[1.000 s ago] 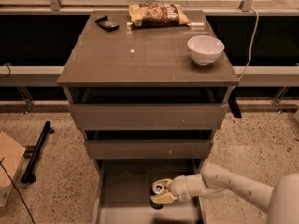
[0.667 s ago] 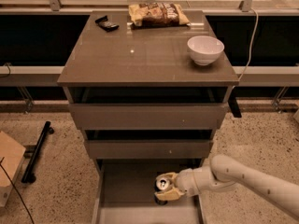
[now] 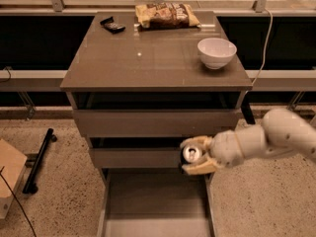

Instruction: Pick pepsi can from bottom drawer and place on counter

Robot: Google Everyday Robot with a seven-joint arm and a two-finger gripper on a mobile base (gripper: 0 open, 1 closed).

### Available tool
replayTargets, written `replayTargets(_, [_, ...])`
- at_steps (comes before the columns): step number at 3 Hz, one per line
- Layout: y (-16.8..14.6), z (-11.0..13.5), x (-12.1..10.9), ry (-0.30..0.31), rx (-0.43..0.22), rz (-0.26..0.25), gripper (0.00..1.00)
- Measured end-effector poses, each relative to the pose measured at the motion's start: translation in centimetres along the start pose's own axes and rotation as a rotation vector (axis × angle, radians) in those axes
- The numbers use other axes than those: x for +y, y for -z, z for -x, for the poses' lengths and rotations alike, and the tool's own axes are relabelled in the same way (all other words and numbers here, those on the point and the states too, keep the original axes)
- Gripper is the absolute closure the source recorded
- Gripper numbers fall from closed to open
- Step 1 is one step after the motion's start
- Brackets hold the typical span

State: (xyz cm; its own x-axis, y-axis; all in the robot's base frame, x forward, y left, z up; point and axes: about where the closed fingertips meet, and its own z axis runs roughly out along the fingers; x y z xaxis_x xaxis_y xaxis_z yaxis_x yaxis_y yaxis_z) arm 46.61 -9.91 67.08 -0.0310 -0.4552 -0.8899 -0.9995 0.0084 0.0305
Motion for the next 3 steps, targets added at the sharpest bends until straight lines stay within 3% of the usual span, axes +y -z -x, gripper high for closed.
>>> replayTargets(1, [5.4, 8.2, -0.6, 0.130, 0.038, -0.028, 1.00])
replayTargets(2, [9.8, 17.3, -1.6, 0.281, 0.081, -0.088, 1.00])
replayTargets(3, [9.8, 17.3, -1.6, 0.281, 0.081, -0.088, 1.00])
